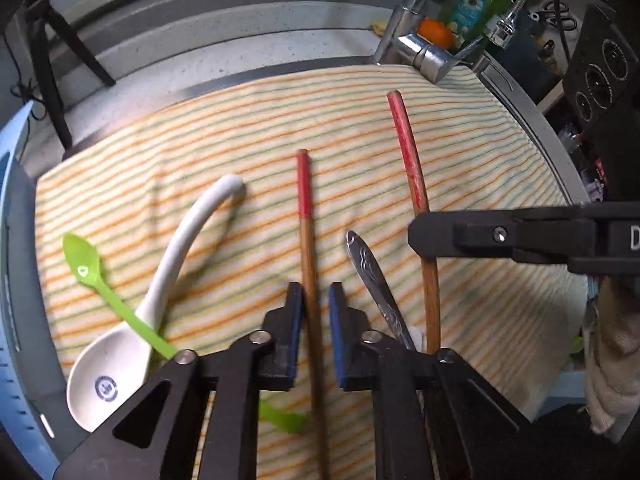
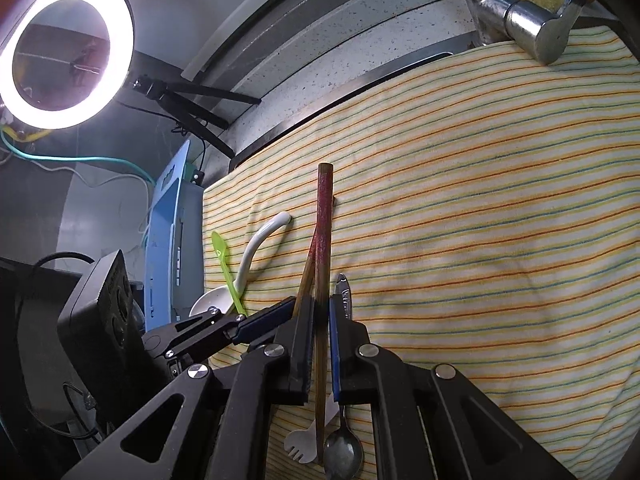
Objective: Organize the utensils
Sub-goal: 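Close the left gripper on one chopstick while the right gripper closes on the other, then carry both chopsticks into the basket and open both grippers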
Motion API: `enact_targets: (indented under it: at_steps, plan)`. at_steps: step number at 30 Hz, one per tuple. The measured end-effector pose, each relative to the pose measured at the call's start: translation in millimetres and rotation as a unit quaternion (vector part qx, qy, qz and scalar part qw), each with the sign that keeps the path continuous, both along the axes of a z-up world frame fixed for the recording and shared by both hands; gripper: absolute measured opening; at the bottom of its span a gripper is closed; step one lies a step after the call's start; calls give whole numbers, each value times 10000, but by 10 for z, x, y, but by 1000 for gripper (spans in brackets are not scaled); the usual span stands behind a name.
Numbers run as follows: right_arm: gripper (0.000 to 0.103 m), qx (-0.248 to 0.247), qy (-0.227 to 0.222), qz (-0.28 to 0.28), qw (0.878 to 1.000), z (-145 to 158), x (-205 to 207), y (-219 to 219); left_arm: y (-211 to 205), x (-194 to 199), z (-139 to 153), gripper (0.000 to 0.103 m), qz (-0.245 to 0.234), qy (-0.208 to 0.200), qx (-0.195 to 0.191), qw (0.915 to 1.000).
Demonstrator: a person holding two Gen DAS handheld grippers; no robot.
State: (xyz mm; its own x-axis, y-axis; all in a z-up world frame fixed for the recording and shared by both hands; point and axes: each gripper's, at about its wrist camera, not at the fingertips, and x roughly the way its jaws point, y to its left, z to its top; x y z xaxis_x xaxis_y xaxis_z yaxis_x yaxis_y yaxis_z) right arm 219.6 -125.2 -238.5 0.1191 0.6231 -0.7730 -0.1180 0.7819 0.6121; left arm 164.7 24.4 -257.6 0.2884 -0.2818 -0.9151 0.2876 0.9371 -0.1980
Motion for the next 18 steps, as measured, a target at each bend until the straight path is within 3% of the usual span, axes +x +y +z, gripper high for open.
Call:
enact_targets:
  at_steps: [3, 11, 18]
  plan:
    - [6, 37, -10, -33, 10000, 26, -4, -42, 111, 9, 74, 6, 194, -2, -409, 9990]
    - [6, 301, -170, 22, 9994, 292, 40, 75, 459, -133, 529, 6, 492, -372, -957, 9935]
    - [6, 595, -432, 365, 9966, 625, 49, 494, 991, -348, 943, 6, 1151, -990, -921, 9841]
